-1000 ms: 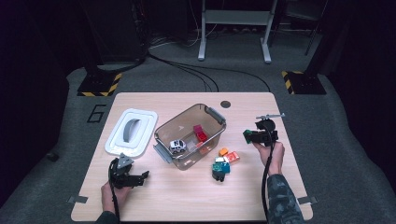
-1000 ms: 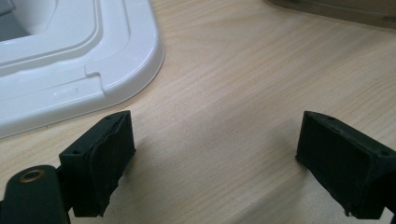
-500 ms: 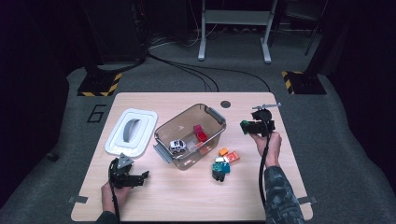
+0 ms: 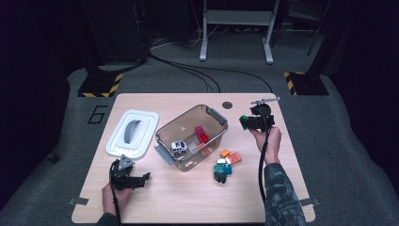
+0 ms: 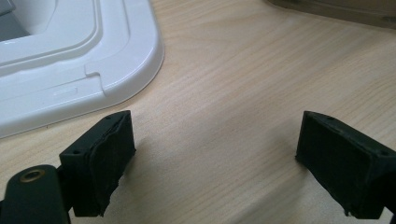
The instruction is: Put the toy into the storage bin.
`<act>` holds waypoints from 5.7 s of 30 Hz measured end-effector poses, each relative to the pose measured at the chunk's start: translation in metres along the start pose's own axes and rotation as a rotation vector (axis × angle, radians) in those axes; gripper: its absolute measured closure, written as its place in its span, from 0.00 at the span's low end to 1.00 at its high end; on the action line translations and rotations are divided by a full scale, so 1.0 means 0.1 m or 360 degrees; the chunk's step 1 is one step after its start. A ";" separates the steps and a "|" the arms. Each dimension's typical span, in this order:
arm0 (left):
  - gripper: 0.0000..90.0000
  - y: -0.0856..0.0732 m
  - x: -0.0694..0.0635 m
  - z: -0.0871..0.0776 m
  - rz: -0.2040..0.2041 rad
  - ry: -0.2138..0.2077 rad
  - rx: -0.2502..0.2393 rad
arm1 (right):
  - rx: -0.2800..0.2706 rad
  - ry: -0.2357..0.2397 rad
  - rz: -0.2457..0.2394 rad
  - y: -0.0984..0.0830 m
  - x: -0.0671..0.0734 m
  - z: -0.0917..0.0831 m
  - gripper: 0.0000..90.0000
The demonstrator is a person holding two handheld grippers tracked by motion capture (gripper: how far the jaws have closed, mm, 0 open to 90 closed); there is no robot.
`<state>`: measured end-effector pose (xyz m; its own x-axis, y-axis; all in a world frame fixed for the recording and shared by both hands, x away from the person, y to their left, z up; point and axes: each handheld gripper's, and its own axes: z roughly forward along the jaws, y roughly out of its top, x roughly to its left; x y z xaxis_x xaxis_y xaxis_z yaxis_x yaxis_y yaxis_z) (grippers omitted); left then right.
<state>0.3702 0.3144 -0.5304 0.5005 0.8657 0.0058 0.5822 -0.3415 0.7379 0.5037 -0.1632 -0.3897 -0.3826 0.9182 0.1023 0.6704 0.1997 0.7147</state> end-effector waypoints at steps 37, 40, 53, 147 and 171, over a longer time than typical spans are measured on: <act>0.13 0.00 0.00 0.00 -0.0001 -0.0003 -0.0001 | -0.0076 0.0114 -0.0219 0.49 0.54 -0.03 0.74; 0.13 0.00 0.00 0.00 -0.0001 -0.0002 0.0000 | -0.0063 0.0135 -0.0227 0.49 0.58 -0.02 0.74; 0.13 0.00 0.00 0.00 0.0000 -0.0002 -0.0001 | 0.0103 0.0236 -0.0401 0.36 0.90 0.23 0.74; 0.13 0.00 0.00 0.00 -0.0003 0.0002 -0.0001 | 0.0291 -0.0200 0.0050 -0.96 0.38 0.47 0.29; 0.13 0.00 0.00 0.00 -0.0003 0.0003 -0.0002 | 0.0450 -0.0188 0.0039 -1.26 0.14 0.21 0.47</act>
<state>0.3702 0.3143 -0.5304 0.4982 0.8670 0.0054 0.5825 -0.3393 0.7386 0.4275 -0.1687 -0.4926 -0.2987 0.9540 0.0242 0.8353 0.2491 0.4901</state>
